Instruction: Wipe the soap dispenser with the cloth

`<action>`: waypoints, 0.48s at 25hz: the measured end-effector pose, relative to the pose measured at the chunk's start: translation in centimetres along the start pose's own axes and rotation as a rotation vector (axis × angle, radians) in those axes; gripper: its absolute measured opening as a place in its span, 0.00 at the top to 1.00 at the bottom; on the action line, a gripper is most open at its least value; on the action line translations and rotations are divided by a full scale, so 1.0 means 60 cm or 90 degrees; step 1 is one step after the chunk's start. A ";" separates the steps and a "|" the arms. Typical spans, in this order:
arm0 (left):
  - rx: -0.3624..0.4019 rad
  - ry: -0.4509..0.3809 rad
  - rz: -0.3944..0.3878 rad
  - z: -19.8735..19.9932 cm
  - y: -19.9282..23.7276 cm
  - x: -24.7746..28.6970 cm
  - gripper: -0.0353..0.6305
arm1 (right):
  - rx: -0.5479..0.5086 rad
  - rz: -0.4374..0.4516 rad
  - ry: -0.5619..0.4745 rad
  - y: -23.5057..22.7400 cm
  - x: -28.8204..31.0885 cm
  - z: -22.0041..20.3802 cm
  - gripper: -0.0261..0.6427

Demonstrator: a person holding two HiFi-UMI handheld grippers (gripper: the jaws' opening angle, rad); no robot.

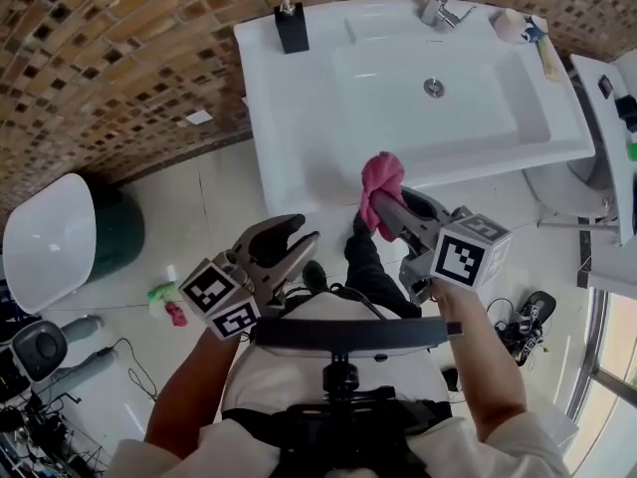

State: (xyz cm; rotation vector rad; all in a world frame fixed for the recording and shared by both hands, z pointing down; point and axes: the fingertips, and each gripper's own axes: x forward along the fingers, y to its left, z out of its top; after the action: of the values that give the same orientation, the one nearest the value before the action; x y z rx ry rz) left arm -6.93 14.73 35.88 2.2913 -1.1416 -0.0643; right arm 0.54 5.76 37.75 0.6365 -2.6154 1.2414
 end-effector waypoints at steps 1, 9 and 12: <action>-0.001 -0.007 -0.006 -0.009 -0.009 -0.021 0.72 | 0.000 -0.008 -0.006 0.019 -0.011 -0.022 0.79; -0.018 0.015 -0.044 -0.094 -0.116 -0.118 0.72 | 0.008 -0.014 -0.046 0.113 -0.128 -0.145 0.79; -0.010 0.016 -0.038 -0.107 -0.157 -0.121 0.72 | 0.001 -0.006 -0.039 0.120 -0.170 -0.159 0.79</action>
State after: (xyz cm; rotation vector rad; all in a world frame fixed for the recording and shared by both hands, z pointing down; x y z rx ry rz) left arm -2.92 27.59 34.95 2.3051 -1.0572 -0.0669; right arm 6.21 20.22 35.43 0.6971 -2.6583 1.2412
